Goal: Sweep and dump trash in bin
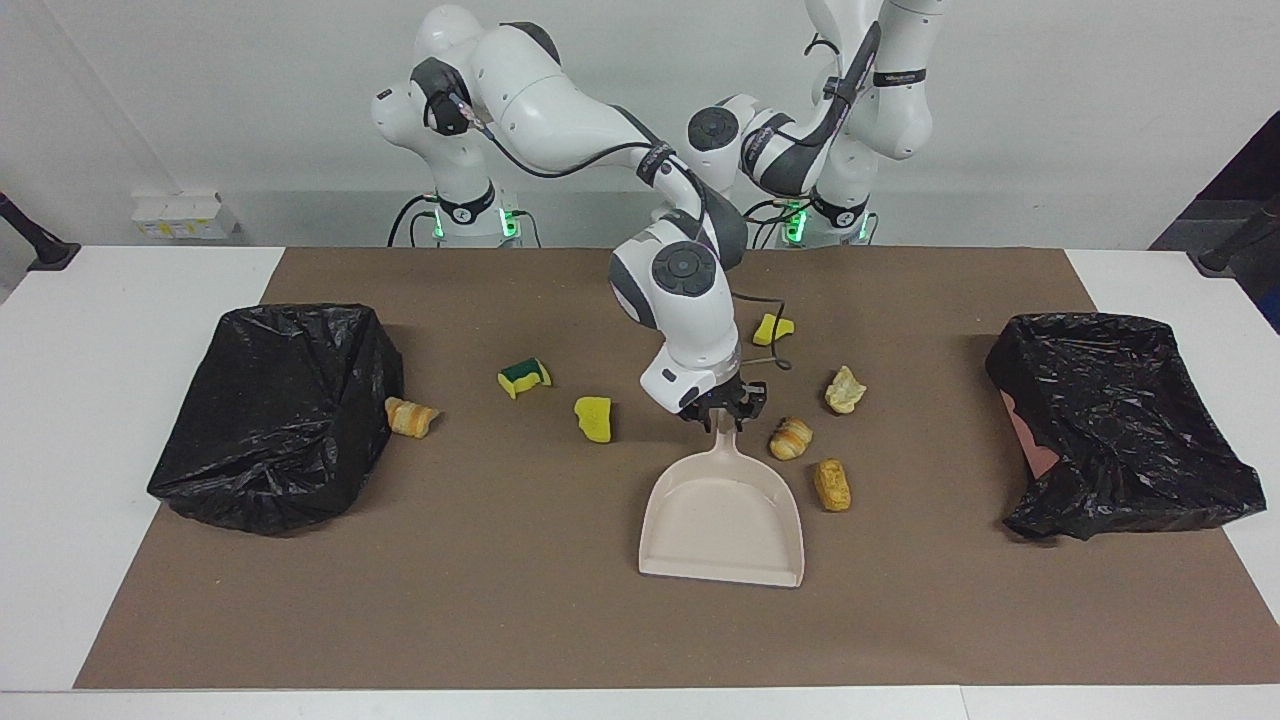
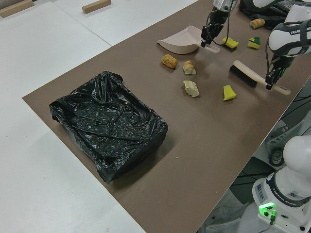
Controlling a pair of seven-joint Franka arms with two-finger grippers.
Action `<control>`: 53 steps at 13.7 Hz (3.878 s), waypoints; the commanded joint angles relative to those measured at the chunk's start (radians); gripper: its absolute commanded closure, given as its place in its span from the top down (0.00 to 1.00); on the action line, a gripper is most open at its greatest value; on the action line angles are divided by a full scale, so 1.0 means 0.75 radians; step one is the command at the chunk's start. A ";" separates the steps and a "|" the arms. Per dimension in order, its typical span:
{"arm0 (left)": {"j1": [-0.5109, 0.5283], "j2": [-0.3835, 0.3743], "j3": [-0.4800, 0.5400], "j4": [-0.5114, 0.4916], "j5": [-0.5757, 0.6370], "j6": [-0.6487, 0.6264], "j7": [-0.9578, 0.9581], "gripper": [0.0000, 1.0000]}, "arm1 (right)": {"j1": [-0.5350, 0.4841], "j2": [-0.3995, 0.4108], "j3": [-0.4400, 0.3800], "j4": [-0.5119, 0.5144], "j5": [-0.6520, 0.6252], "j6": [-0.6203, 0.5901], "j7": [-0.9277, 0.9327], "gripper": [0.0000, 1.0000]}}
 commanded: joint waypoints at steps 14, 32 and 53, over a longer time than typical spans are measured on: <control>0.824 -0.017 0.028 0.251 0.247 -0.243 0.697 0.00 | -0.006 -0.029 0.005 -0.057 0.005 -0.018 0.020 0.00; 0.983 0.157 0.028 0.779 0.290 -0.559 1.002 0.00 | -0.173 -0.333 -0.001 -0.204 0.009 -0.484 -0.832 0.00; 0.957 0.280 0.012 0.390 0.288 -0.223 1.188 0.00 | -0.124 -0.591 0.001 -0.760 -0.365 -0.352 -1.952 0.00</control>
